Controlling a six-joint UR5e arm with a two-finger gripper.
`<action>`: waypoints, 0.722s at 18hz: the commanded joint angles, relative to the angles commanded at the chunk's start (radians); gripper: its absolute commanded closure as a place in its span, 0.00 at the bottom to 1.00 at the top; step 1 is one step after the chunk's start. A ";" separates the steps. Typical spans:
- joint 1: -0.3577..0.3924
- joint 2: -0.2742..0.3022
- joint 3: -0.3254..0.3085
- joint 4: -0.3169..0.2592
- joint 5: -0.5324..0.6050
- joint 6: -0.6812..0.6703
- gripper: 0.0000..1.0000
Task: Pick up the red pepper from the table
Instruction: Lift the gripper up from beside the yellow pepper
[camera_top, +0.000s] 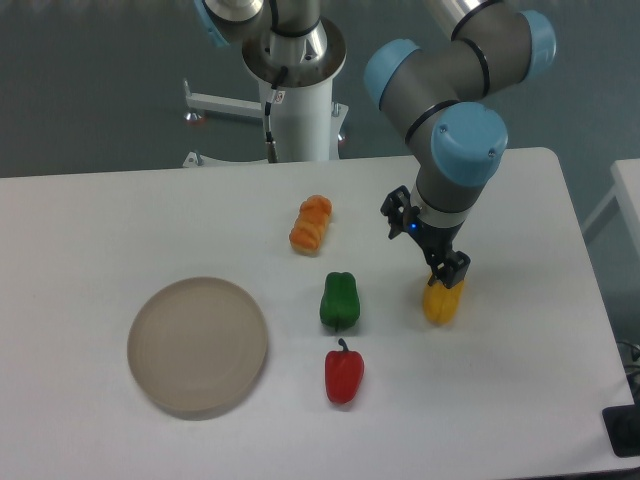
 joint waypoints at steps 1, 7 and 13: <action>-0.002 0.000 0.000 -0.002 0.000 0.000 0.00; -0.002 0.002 0.000 0.012 -0.017 -0.041 0.00; -0.029 -0.023 0.014 0.026 -0.061 -0.267 0.00</action>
